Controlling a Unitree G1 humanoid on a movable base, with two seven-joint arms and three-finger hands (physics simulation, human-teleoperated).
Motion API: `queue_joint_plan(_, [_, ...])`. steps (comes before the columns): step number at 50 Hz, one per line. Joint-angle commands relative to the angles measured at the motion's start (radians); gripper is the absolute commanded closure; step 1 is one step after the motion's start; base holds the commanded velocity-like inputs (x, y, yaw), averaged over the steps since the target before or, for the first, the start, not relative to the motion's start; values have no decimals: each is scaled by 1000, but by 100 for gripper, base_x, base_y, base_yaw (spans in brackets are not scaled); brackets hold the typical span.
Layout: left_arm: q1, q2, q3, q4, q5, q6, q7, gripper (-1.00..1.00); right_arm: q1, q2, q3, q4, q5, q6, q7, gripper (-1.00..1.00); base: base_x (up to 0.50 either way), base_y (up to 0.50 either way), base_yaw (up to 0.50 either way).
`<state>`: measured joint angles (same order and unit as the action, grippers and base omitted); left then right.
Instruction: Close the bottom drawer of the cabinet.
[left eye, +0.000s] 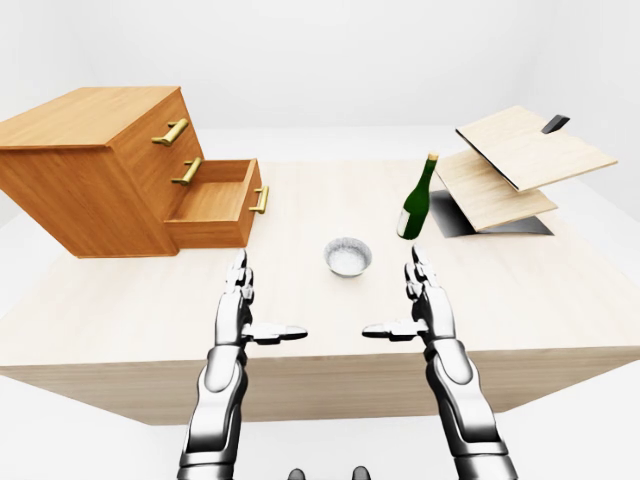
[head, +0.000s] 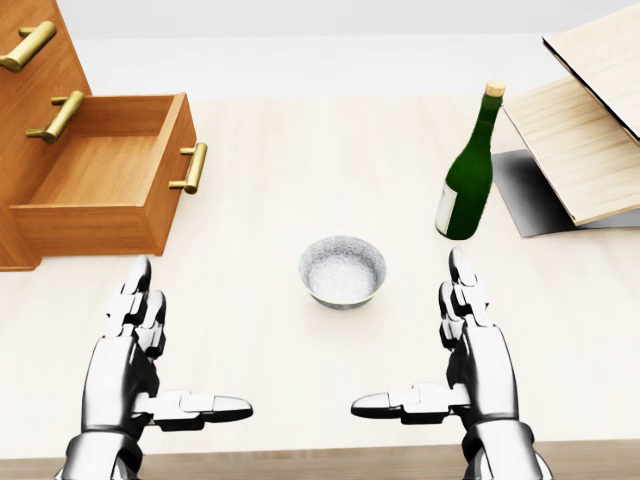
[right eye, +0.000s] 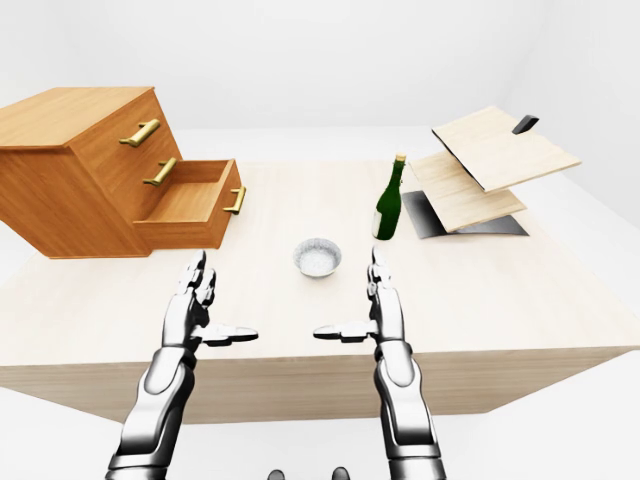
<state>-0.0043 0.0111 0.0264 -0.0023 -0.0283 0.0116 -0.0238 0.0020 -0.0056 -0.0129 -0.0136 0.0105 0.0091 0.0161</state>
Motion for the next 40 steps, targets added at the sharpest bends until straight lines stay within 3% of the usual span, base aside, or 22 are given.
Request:
queue_joint_plan(1, [-7,15,44,-7,-70,29,-47,-100,2,-9,-23,-44,29,33,24,-100,0,0,0])
queue_joint_plan(17, [-3,15,36,-8,-62,24,-46,-100,-1,-20,-78,-179,84,78,-31,-100,0,0,0])
queue_joint_plan(21, [-8,17,41,11,-61,9,-45,-100,-20,-43,-139,-267,111,78,-60,-100,0,0,0])
queue_joint_plan(30, [-1,14,32,-6,-55,12,-42,-100,-100,-126,-330,-352,218,78,-170,-100,0,0,0])
queue_joint_plan(40, [-3,15,36,-6,-56,10,-42,-100,-100,-153,-360,-392,287,78,-197,-100,0,0,0])
